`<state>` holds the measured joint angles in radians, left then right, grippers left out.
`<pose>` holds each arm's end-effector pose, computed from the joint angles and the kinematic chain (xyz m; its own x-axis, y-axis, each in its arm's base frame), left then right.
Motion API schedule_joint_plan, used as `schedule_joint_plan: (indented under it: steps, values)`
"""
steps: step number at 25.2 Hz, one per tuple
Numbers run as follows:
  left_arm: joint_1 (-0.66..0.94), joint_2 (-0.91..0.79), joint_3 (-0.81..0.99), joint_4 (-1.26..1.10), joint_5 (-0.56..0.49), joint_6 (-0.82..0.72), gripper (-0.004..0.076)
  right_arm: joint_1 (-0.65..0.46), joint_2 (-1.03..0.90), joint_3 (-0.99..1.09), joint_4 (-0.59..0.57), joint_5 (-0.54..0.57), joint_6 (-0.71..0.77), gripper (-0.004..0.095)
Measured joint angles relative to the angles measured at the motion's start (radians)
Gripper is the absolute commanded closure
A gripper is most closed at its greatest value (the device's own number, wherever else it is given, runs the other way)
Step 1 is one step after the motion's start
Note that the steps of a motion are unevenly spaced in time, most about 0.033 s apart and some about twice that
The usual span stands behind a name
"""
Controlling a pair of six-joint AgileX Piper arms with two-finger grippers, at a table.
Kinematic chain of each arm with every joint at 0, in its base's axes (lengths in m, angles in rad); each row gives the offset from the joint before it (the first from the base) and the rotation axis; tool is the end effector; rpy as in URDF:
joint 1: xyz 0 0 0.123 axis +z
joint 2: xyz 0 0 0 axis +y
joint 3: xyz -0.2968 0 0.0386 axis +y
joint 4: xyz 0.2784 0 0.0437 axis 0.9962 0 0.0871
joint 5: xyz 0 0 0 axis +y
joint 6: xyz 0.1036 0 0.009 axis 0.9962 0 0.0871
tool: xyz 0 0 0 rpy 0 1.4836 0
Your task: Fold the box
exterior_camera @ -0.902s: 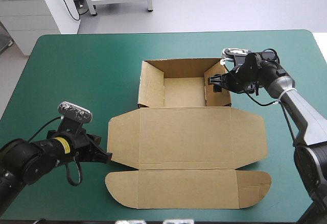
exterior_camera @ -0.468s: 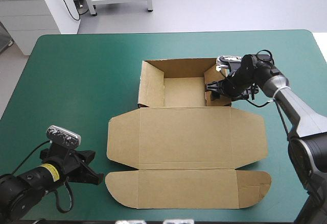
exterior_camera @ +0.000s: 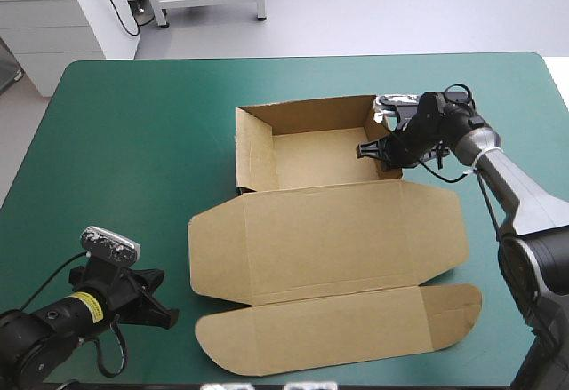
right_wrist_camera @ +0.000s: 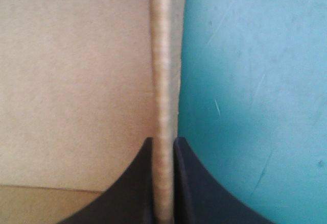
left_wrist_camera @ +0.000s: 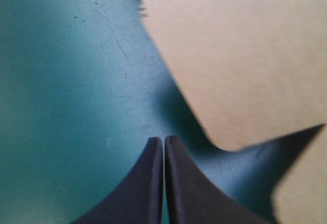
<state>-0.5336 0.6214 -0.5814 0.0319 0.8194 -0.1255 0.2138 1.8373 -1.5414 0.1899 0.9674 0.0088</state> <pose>0.1179 -0.0668 0.2871 -0.6485 0.2629 -0.7144 0.4293 0.9013 -0.0580 0.4214 0.1080 0.2653 -0.9242 -0.0822 -0.3729 -0.1620 0.9687 0.1880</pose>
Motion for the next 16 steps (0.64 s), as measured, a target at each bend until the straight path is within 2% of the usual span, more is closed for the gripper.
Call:
schedule_joint_plan:
  steps: [4,9,11,12,16]
  values:
    - [0.000,0.000,0.000,0.000,0.000,0.000,0.0731,-0.006,0.004,-0.120,-0.083,0.033,-0.009,0.0927]
    - [0.000,0.000,0.000,0.000,0.003,0.000,0.0731,-0.088,0.004,-0.281,-0.270,0.107,0.000,0.0927]
    - [0.000,0.000,0.000,0.000,0.003,0.000,0.0731,-0.153,0.004,-0.321,-0.350,0.132,0.002,0.0928]
    - [0.000,0.000,0.000,0.000,0.003,0.000,0.0731,-0.227,0.004,-0.339,-0.394,0.143,0.002,0.0927]
    - [0.000,0.000,0.000,0.000,0.004,0.000,0.0731,-0.479,0.018,-0.343,-0.397,0.153,-0.009,0.0927]
